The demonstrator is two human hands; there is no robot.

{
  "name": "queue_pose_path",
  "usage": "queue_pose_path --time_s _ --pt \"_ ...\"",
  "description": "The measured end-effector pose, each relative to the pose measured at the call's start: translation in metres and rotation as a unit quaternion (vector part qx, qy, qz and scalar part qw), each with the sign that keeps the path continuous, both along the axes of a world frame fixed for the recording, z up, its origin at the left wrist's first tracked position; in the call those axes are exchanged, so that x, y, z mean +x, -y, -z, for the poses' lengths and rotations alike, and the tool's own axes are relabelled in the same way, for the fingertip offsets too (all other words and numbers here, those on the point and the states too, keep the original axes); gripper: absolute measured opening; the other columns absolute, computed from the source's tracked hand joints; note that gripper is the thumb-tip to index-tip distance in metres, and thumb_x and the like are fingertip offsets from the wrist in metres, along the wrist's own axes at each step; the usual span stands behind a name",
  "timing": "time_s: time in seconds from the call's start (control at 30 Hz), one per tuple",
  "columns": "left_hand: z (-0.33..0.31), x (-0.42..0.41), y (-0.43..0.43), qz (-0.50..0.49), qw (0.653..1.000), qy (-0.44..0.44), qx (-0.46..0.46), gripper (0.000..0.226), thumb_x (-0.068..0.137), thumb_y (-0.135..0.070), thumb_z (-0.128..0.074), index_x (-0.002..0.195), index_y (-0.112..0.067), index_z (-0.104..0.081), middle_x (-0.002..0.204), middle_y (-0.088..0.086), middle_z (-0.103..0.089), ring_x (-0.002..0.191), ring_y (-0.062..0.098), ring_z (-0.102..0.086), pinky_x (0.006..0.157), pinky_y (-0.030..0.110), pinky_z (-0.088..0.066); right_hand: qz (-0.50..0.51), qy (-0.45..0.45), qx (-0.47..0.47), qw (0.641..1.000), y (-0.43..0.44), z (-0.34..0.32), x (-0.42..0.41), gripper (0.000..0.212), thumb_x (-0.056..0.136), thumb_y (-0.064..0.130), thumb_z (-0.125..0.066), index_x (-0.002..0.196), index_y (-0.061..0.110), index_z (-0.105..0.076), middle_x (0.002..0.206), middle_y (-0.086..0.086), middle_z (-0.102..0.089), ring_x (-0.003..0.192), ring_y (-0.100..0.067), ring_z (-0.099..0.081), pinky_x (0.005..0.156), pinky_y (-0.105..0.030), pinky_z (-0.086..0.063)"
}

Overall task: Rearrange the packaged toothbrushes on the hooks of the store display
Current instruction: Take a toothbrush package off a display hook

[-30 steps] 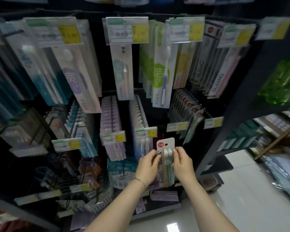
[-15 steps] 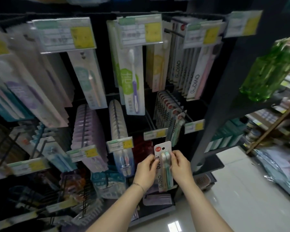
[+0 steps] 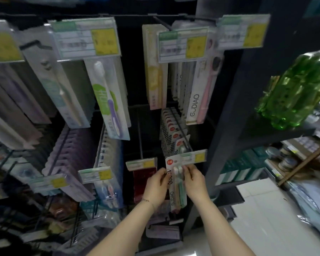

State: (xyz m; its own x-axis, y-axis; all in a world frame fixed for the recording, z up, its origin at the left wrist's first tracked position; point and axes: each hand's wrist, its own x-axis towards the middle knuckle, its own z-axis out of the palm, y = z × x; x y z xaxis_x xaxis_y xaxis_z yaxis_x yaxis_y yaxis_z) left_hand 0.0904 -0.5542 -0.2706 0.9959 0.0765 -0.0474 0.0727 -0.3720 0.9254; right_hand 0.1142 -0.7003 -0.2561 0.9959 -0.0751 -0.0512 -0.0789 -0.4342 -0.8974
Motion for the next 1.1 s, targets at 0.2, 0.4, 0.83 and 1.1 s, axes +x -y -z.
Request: queue_pose_path --time_s 0.2,0.4,0.83,1.1 --pt "-0.01 0.01 0.014 0.009 1.0 0.019 0.0 0.017 0.104 -0.028 -0.049 0.107 -0.021 -0.064 0.098 0.0 -0.073 0.094 0.018 -0.068 0.086 0.041 -0.056 0.009 0.022 0.011 1.0 0.012 -0.005 0.011 0.022 0.102 0.014 -0.043 0.11 0.015 -0.064 0.096 0.002 -0.065 0.093 -0.018 -0.062 0.076 -0.026 -0.043" --pt "-0.011 0.007 0.017 0.018 0.999 0.045 -0.004 0.019 0.104 -0.026 -0.049 0.114 -0.029 -0.065 0.103 -0.013 -0.073 0.096 0.001 -0.067 0.089 0.032 -0.056 -0.001 0.045 0.031 0.999 0.02 -0.007 0.006 0.026 0.102 0.012 -0.045 0.118 0.017 -0.064 0.105 0.007 -0.064 0.098 -0.008 -0.058 0.085 -0.024 -0.045" --pt "-0.018 0.013 0.034 0.011 0.997 0.075 0.007 0.018 0.103 -0.028 -0.05 0.112 -0.026 -0.066 0.102 -0.015 -0.072 0.095 -0.004 -0.066 0.09 0.032 -0.056 0.057 0.07 0.071 0.993 0.025 -0.006 0.007 0.024 0.101 0.01 -0.045 0.106 0.025 -0.063 0.097 0.01 -0.069 0.09 0.004 -0.061 0.079 -0.024 -0.048" --pt "-0.024 0.014 0.035 0.018 0.997 0.066 -0.036 0.02 0.103 -0.032 -0.051 0.113 -0.028 -0.068 0.105 -0.013 -0.072 0.1 0.0 -0.066 0.093 0.033 -0.055 0.068 0.074 0.069 0.993 0.027 -0.015 0.007 0.028 0.099 0.007 -0.047 0.102 0.029 -0.064 0.094 0.016 -0.067 0.09 0.007 -0.06 0.081 -0.025 -0.049"
